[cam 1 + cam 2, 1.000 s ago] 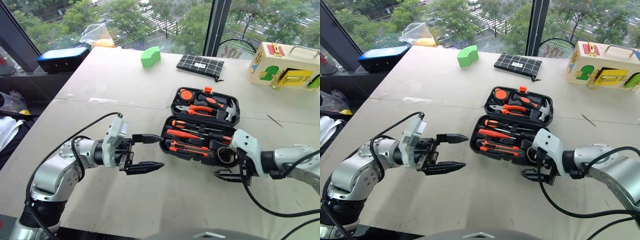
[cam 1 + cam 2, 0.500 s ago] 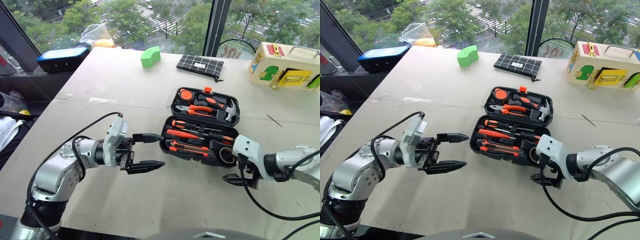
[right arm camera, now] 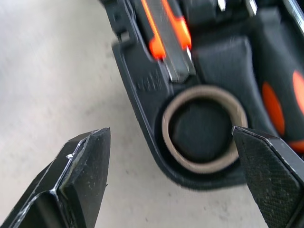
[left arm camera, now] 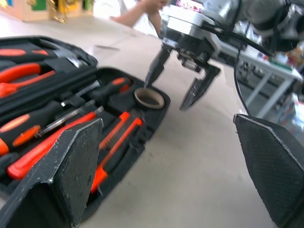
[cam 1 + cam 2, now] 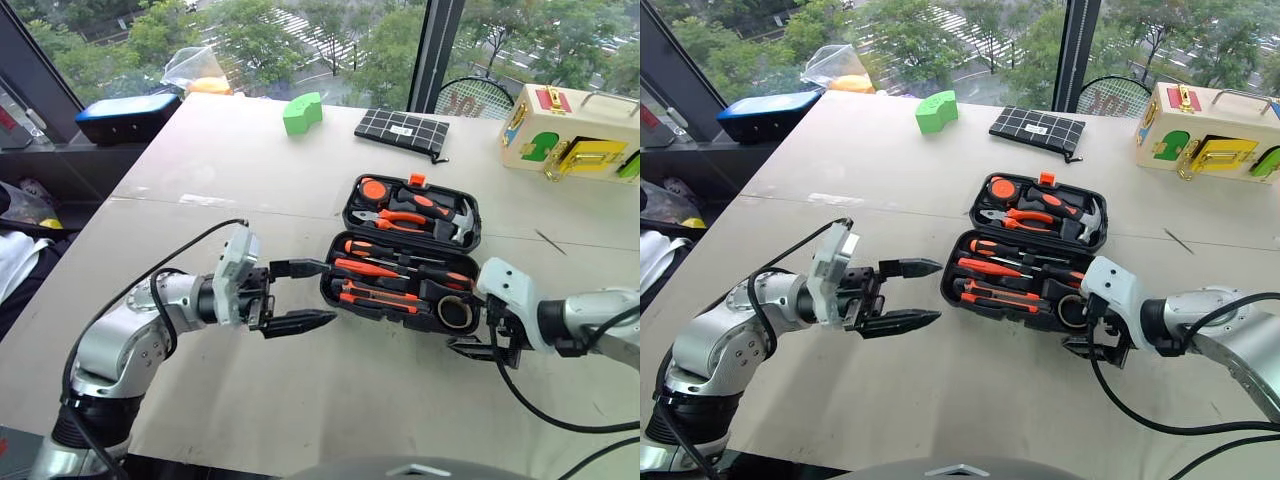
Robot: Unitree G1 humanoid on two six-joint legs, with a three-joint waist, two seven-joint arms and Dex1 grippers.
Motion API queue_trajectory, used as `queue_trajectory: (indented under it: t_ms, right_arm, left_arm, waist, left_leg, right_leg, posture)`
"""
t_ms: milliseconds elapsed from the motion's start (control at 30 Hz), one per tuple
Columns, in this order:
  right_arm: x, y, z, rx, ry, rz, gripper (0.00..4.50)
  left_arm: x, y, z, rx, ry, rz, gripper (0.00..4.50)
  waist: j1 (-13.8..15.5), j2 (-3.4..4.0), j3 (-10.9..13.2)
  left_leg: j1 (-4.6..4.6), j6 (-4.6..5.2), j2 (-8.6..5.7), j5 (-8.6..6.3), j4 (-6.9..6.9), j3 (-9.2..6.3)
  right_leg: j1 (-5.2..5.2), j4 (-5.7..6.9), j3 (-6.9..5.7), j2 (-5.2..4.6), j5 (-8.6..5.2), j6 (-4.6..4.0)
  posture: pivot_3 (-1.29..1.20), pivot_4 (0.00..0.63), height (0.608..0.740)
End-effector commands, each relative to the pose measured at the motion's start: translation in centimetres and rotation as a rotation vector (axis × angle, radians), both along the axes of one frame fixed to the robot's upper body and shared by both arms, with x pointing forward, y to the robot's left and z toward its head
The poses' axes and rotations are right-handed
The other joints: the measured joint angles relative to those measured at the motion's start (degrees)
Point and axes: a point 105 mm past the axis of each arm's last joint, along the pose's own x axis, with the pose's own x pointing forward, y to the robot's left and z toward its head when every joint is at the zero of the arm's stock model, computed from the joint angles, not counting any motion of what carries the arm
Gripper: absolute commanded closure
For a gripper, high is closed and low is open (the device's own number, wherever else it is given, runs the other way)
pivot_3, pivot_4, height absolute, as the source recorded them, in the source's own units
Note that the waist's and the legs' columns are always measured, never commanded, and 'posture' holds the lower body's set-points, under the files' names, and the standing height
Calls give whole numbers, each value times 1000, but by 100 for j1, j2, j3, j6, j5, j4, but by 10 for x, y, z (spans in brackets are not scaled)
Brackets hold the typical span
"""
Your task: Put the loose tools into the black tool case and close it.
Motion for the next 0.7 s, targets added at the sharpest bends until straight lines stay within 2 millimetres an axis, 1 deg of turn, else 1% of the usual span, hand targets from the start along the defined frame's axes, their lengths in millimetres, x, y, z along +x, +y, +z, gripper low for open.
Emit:
queue_trajectory:
  t_ms: [33,133,167,200,233,300,333,367,400,433,467,500,600,633,700]
  right_arm:
    - [-1,1,15,54,-46,-8,356]
    - [-1,3,16,74,-70,-12,356]
    - [7,3,19,100,-116,-42,356]
    - [17,3,25,133,-170,-84,356]
    - [33,-1,34,184,-248,-161,356]
    - [58,-11,48,259,-348,-297,356]
    - [69,-17,54,267,-398,-349,356]
    - [80,-23,57,270,-432,-408,356]
    - [89,-29,59,282,-442,-461,356]
    - [99,-34,59,296,-433,-514,356]
    - [106,-36,62,359,-408,-549,356]
    - [111,-37,63,381,-399,-563,167]
    - [139,-46,61,335,-426,-684,167]
    - [145,-48,59,321,-432,-715,167]
    - [153,-48,48,291,-385,-745,167]
  left_arm:
    - [4,3,10,-34,-9,30,0]
    - [12,3,14,-58,8,78,0]
    - [22,4,17,-79,10,133,0]
    - [31,5,20,-96,13,190,0]
    - [45,6,22,-99,16,272,0]
    - [70,9,24,-96,27,412,0]
    - [84,10,26,-93,53,477,0]
    - [101,12,21,-16,79,568,0]
    - [113,14,19,25,105,635,0]
    - [124,14,20,40,135,683,0]
    - [132,12,20,50,166,696,0]
    - [138,8,20,56,189,695,0]
    - [172,3,15,76,240,801,0]
    - [179,2,13,87,243,821,0]
    - [192,-4,7,109,270,822,0]
  waist:
    - [-7,0,0]
    - [-6,0,0]
    - [-1,-1,0]
    - [1,-4,-1]
    - [-2,-8,-1]
    - [-15,-9,5]
    - [-17,-9,5]
    - [-7,-15,4]
    - [6,-27,10]
    - [11,-31,15]
    - [6,-32,15]
    - [5,-32,14]
    - [-3,-31,15]
    - [-8,-31,15]
    - [-20,-32,14]
  left_leg:
    - [0,0,0,0,0,0]
    - [1,0,-1,0,0,-1]
    - [0,0,-1,0,0,-3]
    - [0,0,-1,0,1,-4]
    - [0,0,-2,0,4,-4]
    - [1,0,-5,0,13,-2]
    - [0,0,-8,0,18,1]
    - [0,0,-10,0,19,5]
    - [2,0,-11,0,19,2]
    - [2,-1,-13,1,24,-5]
    - [0,-1,-12,1,23,-11]
    - [1,-1,-12,1,19,-9]
    - [-2,-2,-12,2,10,-1]
    - [-7,-2,-13,2,12,1]
    - [-15,-11,-12,7,7,8]
  right_leg:
    - [0,0,0,0,0,0]
    - [0,1,-1,4,0,0]
    - [0,2,-3,4,0,0]
    - [0,2,-4,4,0,0]
    - [1,4,-3,5,0,1]
    - [1,10,1,9,2,4]
    - [0,11,5,9,2,5]
    - [0,12,9,8,3,6]
    - [1,13,7,8,3,6]
    - [-1,22,0,10,3,6]
    - [-4,26,-2,14,3,6]
    - [-6,30,0,15,3,5]
    - [-21,43,4,14,3,5]
    - [-33,50,4,14,3,5]
    - [-47,55,9,14,3,4]
  posture:
    - [0,150,740]
    - [0,150,740]
    - [0,150,740]
    - [0,150,740]
    - [0,150,740]
    - [0,150,740]
    - [0,150,740]
    - [0,150,740]
    - [0,150,740]
    - [0,150,740]
    - [0,150,740]
    - [0,150,740]
    - [0,150,740]
    - [0,150,740]
    - [0,150,740]
